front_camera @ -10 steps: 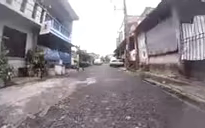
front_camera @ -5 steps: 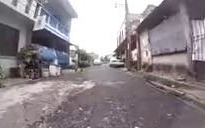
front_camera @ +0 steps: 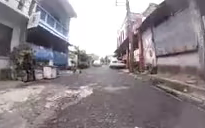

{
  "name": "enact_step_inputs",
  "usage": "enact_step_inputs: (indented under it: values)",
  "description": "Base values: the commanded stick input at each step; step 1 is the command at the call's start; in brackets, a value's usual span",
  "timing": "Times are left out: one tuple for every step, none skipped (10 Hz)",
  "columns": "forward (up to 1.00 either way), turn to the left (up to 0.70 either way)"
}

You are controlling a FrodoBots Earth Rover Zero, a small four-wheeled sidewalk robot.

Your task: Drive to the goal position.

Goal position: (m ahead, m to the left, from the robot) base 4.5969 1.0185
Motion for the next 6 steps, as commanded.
enact_step_inputs:
  values:
    - [1.0, 0.0]
    - [1.0, 0.0]
    - [1.0, 0.0]
    - [1.0, 0.0]
    - [1.0, 0.0]
    - [1.0, 0.0]
